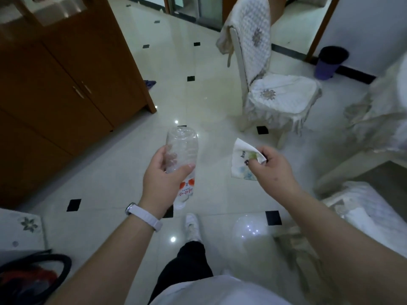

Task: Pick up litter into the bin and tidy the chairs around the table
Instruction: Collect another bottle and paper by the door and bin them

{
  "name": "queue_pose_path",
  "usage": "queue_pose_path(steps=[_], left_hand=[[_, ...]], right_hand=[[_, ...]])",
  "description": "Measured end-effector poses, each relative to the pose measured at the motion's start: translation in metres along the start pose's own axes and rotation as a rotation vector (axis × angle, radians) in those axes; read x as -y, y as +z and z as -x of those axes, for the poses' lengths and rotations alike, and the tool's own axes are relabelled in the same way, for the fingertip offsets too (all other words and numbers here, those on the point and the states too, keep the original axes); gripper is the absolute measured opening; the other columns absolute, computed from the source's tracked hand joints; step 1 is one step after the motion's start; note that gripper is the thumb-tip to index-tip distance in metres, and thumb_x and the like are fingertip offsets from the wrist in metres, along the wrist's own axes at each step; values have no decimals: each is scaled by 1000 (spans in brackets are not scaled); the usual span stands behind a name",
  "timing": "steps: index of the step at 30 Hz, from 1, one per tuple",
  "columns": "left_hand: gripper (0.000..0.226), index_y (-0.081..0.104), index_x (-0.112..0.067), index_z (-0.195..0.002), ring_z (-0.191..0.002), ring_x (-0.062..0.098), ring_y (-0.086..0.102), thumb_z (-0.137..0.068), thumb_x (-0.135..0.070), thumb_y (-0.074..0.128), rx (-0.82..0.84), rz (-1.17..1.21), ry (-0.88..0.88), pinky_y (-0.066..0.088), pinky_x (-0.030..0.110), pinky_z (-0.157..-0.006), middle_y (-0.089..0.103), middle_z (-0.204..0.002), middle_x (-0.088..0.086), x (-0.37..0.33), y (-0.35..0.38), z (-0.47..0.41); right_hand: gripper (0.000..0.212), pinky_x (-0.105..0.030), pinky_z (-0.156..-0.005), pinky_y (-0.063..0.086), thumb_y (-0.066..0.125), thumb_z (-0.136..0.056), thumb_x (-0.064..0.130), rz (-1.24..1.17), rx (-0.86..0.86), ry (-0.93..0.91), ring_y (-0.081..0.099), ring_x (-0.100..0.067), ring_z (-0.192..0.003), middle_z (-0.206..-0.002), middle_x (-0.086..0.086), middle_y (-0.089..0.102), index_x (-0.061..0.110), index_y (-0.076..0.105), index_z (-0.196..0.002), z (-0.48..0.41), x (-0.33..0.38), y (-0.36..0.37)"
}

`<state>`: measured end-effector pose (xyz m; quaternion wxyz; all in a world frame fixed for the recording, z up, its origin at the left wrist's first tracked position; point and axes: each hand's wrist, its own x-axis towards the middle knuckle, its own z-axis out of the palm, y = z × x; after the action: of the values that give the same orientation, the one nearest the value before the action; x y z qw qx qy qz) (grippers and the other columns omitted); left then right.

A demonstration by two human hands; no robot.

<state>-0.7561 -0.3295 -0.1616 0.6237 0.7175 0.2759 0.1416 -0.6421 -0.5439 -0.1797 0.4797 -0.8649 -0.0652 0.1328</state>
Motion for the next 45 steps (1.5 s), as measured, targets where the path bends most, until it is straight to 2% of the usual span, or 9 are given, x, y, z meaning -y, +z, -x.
queue_pose_path(steps=[7,15,18,22,26,28,34,38,45], left_hand=[[58,59,-33,-129,-104,8,68,-78,-22,84,197,29,38,58,42,-91,69,-118,-9,-11,25,-146],[53,57,-43,-115,-98,0,67,-76,-18,85,287,32,98,55,38,-95,70,-106,-21,-51,35,-295],[50,59,-43,-110,-93,-2,68,-78,-13,82,311,22,122,57,34,-91,69,-98,-27,-60,45,-333],[48,58,-44,-109,-91,-5,67,-79,-13,81,341,21,94,57,32,-88,68,-95,-30,-63,66,-385],[51,60,-34,-120,-95,1,68,-79,-14,82,351,-7,79,58,35,-89,69,-108,-14,-64,93,-437],[51,60,-39,-117,-93,-2,68,-79,-14,82,357,-38,76,58,33,-88,71,-105,-19,-67,107,-467],[69,56,-33,-132,-105,9,68,-70,-33,86,313,-140,76,56,45,-93,69,-117,-11,-106,144,-573],[54,60,-39,-122,-104,11,68,-77,-25,84,275,-129,130,57,45,-92,70,-114,-10,-138,168,-635],[58,60,-35,-124,-105,16,68,-70,-40,82,235,-144,101,57,48,-89,70,-115,-8,-144,174,-723]], right_hand=[[12,-26,-55,39,61,-87,19,72,-152,64,54,-13,-66,-74,3,61,26,58,-78,-104,34,3],[4,-15,-50,35,61,-84,15,172,-275,15,48,-8,-59,-74,-3,60,15,58,-83,-210,93,20],[9,-13,-50,37,62,-84,16,173,-278,49,52,-4,-63,-75,4,61,24,58,-81,-239,95,18],[8,-29,-64,44,63,-83,18,201,-318,102,58,-20,-74,-82,1,65,25,61,-87,-289,90,11],[8,-16,-56,39,62,-84,13,128,-298,85,54,-6,-68,-78,6,62,21,62,-87,-354,87,10],[9,-13,-52,36,61,-85,14,94,-287,91,52,-5,-66,-76,8,60,23,60,-85,-394,87,10],[15,-26,-56,37,60,-86,16,-21,-221,73,51,-5,-65,-72,7,56,29,56,-78,-520,105,0],[9,-29,-59,40,59,-86,17,-25,-175,28,54,-11,-68,-76,4,60,26,59,-84,-598,125,-17],[7,-31,-60,42,60,-86,16,-28,-130,12,57,-18,-71,-78,1,62,23,61,-86,-693,153,-8]])
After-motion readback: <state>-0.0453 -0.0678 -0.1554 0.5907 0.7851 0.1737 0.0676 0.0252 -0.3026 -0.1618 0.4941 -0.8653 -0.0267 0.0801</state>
